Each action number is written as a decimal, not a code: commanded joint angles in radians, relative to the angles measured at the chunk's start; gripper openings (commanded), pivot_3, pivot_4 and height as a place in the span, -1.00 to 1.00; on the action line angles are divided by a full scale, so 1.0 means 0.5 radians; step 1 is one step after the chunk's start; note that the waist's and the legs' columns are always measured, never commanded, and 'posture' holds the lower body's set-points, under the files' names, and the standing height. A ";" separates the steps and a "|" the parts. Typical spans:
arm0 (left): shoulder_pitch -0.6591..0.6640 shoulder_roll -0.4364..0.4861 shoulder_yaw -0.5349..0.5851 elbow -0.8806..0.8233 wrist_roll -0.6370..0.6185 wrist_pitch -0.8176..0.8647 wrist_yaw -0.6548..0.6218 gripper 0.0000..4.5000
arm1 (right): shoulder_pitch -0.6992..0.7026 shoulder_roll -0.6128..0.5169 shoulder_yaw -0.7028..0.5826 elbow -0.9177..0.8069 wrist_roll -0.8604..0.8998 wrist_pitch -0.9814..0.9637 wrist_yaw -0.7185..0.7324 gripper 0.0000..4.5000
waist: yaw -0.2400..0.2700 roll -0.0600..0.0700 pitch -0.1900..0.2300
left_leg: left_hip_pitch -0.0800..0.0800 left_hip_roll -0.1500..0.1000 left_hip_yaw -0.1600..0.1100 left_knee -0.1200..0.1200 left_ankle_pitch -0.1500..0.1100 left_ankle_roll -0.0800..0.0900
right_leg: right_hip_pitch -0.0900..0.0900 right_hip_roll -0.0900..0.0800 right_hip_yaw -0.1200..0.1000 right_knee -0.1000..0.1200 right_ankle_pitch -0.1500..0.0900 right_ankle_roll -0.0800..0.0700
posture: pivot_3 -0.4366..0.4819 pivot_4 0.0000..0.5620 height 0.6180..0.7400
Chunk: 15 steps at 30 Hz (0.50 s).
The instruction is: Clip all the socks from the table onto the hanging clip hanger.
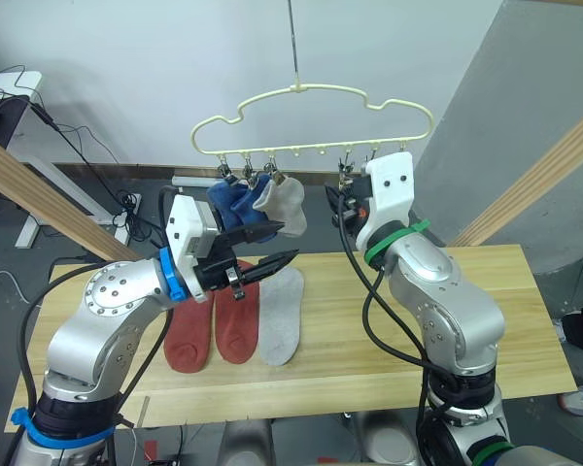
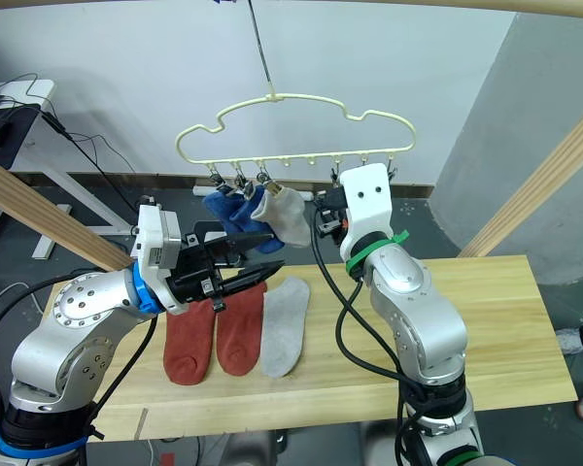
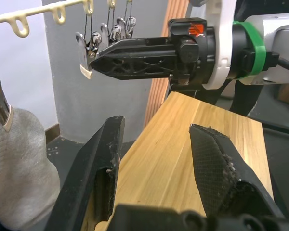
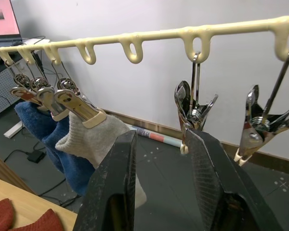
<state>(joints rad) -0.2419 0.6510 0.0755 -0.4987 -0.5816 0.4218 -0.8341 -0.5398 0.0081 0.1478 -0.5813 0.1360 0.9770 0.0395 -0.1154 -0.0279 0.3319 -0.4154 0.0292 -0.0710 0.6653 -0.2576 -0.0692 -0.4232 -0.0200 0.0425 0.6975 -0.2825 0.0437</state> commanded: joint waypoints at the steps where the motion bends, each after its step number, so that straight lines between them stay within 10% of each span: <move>1: -0.007 0.002 0.004 -0.027 0.008 -0.029 -0.003 0.04 | -0.067 0.009 -0.005 0.005 -0.035 -0.098 -0.025 -0.28 | 0.000 0.000 0.000 | 0.000 0.000 0.000 0.000 0.000 0.000 | 0.000 0.000 0.000 0.000 0.000 0.000 | -0.48 -0.03 1.00; 15: -0.011 -0.025 0.033 -0.041 -0.023 -0.024 0.010 0.04 | -0.028 -0.054 -0.019 -0.130 0.036 0.069 0.039 -0.28 | 0.001 0.000 0.000 | 0.000 0.000 0.000 0.000 0.000 0.000 | 0.000 0.000 0.000 0.000 0.000 0.000 | -0.48 -0.03 1.00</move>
<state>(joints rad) -0.2429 0.6448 0.0758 -0.4985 -0.5761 0.4222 -0.8348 -0.5596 -0.0205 0.1401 -0.5854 0.1403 1.0044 0.0524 -0.1151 -0.0279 0.3319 -0.4155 0.0291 -0.0711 0.6653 -0.2575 -0.0691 -0.4232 -0.0200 0.0423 0.6976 -0.2824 0.0436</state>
